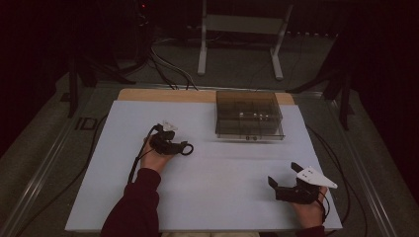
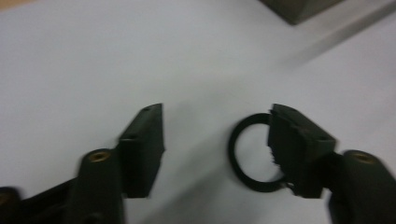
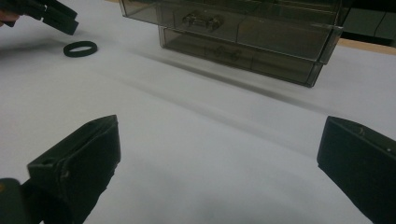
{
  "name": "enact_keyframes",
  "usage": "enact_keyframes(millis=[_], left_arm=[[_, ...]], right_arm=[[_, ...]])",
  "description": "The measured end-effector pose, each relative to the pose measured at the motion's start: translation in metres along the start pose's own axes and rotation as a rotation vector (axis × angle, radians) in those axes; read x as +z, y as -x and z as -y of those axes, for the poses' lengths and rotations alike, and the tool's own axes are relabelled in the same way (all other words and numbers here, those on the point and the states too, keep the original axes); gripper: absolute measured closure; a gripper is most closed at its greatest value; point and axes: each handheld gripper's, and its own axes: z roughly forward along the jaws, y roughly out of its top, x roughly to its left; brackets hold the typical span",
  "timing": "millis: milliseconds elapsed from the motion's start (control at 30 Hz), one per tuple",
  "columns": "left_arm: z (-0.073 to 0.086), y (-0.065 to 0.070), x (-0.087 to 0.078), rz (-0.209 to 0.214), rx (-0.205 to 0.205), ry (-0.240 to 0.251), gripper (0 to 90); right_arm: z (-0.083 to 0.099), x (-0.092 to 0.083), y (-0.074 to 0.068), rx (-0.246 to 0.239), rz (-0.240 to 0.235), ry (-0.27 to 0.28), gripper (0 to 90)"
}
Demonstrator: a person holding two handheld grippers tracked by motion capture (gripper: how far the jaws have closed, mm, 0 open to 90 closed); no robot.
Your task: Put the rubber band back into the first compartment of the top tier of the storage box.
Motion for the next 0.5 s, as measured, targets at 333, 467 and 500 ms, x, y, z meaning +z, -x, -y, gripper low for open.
enact_keyframes(millis=[333, 467, 500], left_arm=[[0.003, 0.006, 0.008, 0.033, 0.031, -0.058, 66.9], [0.004, 0.008, 0.010, 0.035, 0.027, -0.077, 74.5], [0.005, 0.008, 0.011, 0.024, 0.031, -0.086, 75.7]], right_arm=[[0.000, 0.000, 0.000, -0.001, 0.000, -0.001, 0.0], [0.000, 0.000, 0.000, -0.001, 0.000, 0.000, 0.0], [0.000, 0.000, 0.000, -0.002, 0.001, -0.001, 0.0]])
